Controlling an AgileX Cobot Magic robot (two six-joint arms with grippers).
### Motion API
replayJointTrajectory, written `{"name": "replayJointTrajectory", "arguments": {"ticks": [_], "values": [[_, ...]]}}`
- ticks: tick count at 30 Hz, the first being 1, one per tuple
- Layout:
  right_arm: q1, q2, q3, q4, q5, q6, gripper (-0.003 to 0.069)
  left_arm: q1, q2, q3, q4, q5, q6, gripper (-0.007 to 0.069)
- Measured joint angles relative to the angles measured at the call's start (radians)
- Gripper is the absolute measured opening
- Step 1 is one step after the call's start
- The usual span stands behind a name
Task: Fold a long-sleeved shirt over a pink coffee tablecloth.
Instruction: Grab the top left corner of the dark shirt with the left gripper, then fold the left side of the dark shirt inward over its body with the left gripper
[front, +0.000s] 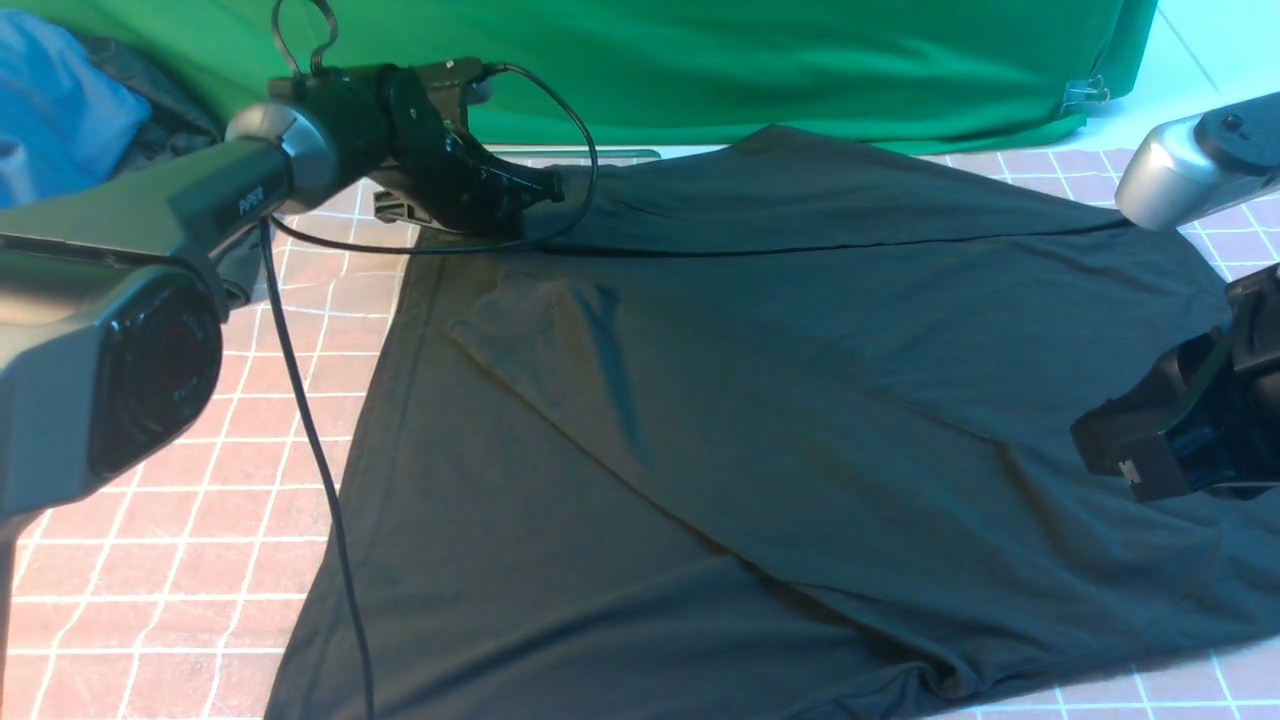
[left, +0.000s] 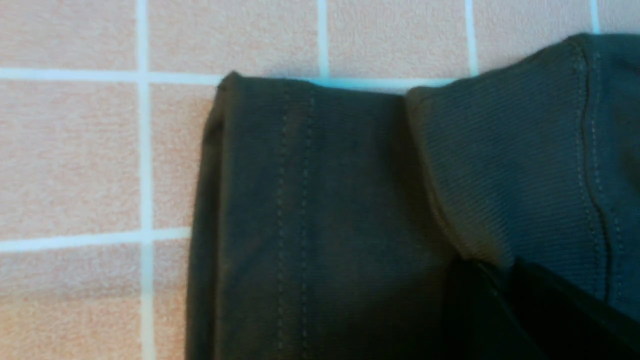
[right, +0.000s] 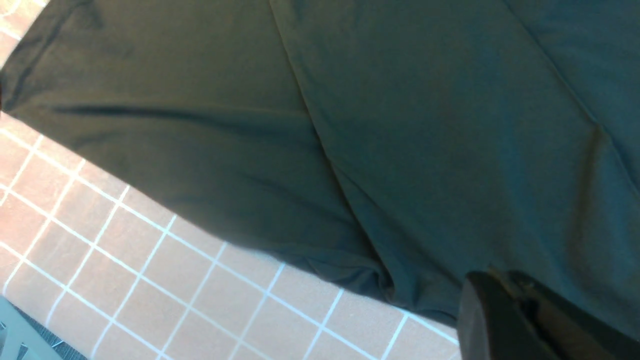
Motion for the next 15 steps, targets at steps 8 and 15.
{"name": "replayJointTrajectory", "arguments": {"ticks": [8,15], "values": [[0.0,0.0,0.0,0.0,-0.003,0.0,0.0046,-0.001,-0.076,0.001,0.033,0.036,0.014,0.0046],[0.0,0.0,0.0,0.0,-0.011,0.0,0.0046,-0.002,-0.179,0.0,0.026,0.103,0.014,0.0046]]}}
